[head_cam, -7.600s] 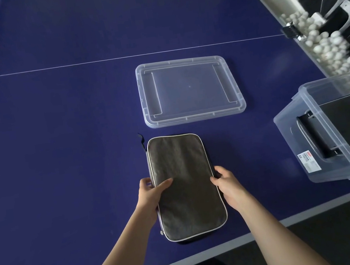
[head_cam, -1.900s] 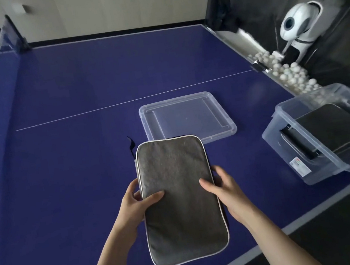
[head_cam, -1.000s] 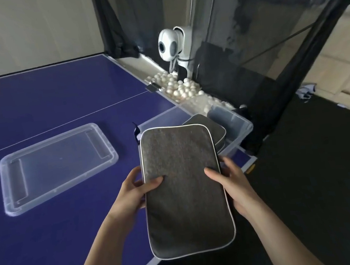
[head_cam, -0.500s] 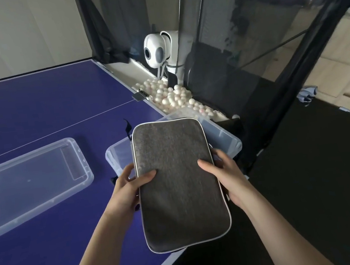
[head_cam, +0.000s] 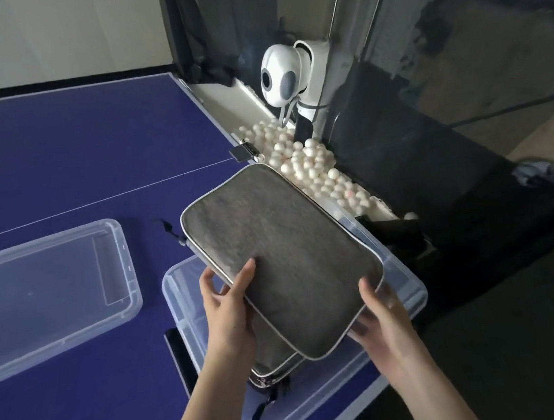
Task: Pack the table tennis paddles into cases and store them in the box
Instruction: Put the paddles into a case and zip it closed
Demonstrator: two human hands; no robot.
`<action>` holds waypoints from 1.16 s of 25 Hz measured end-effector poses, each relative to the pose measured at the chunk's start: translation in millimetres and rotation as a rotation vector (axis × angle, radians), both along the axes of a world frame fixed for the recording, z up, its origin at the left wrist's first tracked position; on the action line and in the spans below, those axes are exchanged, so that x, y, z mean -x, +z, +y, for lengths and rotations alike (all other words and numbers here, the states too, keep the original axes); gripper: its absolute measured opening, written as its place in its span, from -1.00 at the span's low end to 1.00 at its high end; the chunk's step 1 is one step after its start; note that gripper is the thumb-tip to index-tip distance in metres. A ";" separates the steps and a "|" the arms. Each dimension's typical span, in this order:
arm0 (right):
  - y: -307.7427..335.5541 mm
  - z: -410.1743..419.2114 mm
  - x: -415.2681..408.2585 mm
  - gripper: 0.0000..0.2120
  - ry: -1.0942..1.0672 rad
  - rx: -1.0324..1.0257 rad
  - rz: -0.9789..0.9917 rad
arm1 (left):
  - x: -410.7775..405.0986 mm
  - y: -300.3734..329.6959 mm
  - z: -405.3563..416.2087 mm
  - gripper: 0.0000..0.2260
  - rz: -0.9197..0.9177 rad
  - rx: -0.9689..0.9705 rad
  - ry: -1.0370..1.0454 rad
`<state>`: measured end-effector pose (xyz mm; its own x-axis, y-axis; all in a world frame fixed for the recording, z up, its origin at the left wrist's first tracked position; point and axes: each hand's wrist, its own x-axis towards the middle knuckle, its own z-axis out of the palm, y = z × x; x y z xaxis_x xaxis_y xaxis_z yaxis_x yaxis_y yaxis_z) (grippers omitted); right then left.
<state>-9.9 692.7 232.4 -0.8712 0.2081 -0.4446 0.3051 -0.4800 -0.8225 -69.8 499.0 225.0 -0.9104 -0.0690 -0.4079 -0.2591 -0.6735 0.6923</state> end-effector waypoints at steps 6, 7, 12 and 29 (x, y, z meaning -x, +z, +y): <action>-11.1 4.6 35.9 -0.41 -0.059 0.062 -0.019 | -5.9 -4.3 31.0 -0.45 -0.022 0.042 0.094; -9.4 14.7 43.1 -0.43 -0.032 0.055 -0.009 | -8.9 -4.3 32.0 -0.46 -0.009 0.053 0.060; 8.8 79.5 95.3 -0.47 0.165 -0.027 0.056 | -24.1 -10.1 -6.3 -0.71 -0.042 0.055 0.086; -34.9 77.0 145.1 -0.63 0.607 -0.717 0.191 | -33.7 -51.1 9.2 -0.43 -0.380 0.746 -0.011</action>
